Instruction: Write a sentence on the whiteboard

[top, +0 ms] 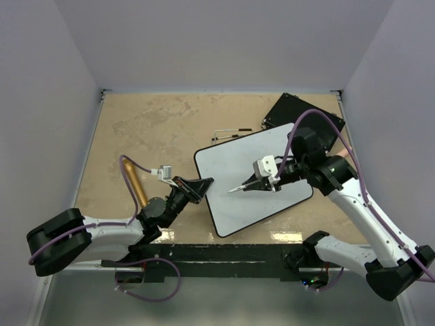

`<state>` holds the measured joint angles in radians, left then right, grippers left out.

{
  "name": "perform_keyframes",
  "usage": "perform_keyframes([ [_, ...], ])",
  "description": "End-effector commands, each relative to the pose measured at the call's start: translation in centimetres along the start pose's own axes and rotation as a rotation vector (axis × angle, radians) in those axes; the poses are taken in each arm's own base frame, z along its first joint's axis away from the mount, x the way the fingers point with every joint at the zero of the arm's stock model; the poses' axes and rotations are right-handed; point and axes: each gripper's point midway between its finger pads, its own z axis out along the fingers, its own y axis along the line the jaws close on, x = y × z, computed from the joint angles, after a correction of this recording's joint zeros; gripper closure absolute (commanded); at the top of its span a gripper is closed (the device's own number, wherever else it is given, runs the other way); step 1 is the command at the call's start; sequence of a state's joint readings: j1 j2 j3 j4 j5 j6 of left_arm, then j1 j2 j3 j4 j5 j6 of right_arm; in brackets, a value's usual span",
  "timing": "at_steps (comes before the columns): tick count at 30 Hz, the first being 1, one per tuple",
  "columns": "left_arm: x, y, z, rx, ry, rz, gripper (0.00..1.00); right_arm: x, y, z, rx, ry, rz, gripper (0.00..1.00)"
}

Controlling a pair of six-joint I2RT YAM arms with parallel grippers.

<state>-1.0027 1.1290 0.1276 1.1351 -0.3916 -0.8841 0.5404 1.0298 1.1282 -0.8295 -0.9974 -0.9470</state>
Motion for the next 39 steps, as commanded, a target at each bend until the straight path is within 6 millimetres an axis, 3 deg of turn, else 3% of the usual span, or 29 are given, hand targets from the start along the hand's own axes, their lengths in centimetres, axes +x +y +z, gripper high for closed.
perform_keyframes([
  [1,0.4,1.9,-0.1,-0.055,0.016,0.158,1.0,-1.3,-0.3,-0.9,-0.032,-0.02,-0.052,1.0],
  [11,0.3,1.8,-0.7,-0.044,0.025,0.18,1.0,0.6,-2.1,-2.9,0.035,-0.019,-0.008,1.0],
  [20,-0.4,1.2,-1.0,-0.01,-0.013,0.13,1.0,0.1,-3.8,-2.9,0.128,-0.042,0.082,1.0],
  [28,-0.8,0.2,-0.5,0.016,-0.037,0.09,1.0,-1.7,-5.2,-0.9,0.219,-0.063,0.082,1.0],
  [32,-0.9,0.2,-0.4,0.011,-0.047,0.098,1.0,-2.2,-5.0,0.8,0.197,-0.092,0.072,1.0],
  [39,-1.0,0.6,-0.8,0.013,-0.057,0.123,1.0,-1.0,-7.4,1.6,0.344,-0.094,0.138,1.0],
])
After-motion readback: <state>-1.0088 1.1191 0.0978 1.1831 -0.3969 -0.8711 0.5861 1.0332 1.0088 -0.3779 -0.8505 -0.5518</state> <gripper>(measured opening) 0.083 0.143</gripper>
